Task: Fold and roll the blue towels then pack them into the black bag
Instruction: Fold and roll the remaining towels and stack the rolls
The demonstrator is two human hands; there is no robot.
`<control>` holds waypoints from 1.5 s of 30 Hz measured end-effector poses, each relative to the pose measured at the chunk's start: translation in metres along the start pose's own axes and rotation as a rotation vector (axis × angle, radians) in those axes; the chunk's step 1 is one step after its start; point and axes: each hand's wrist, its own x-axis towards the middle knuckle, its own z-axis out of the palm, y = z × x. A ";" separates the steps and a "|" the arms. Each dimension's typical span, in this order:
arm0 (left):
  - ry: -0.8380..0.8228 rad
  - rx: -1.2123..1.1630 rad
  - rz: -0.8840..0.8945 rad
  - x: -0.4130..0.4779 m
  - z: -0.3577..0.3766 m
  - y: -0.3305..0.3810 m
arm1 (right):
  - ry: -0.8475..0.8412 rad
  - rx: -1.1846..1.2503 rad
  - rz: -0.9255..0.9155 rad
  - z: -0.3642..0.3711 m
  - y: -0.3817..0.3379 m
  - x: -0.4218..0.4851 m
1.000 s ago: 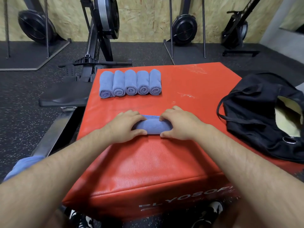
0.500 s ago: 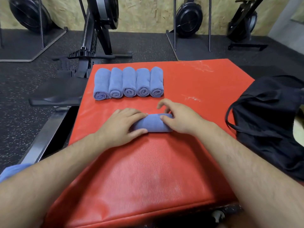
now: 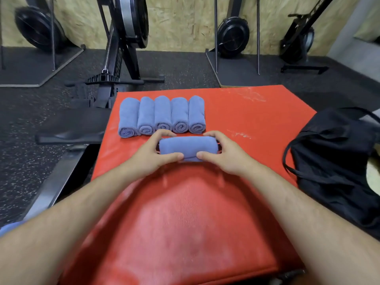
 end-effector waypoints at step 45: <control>0.410 -0.591 -0.079 -0.040 -0.063 0.054 | 0.058 0.818 0.201 0.075 -0.167 0.005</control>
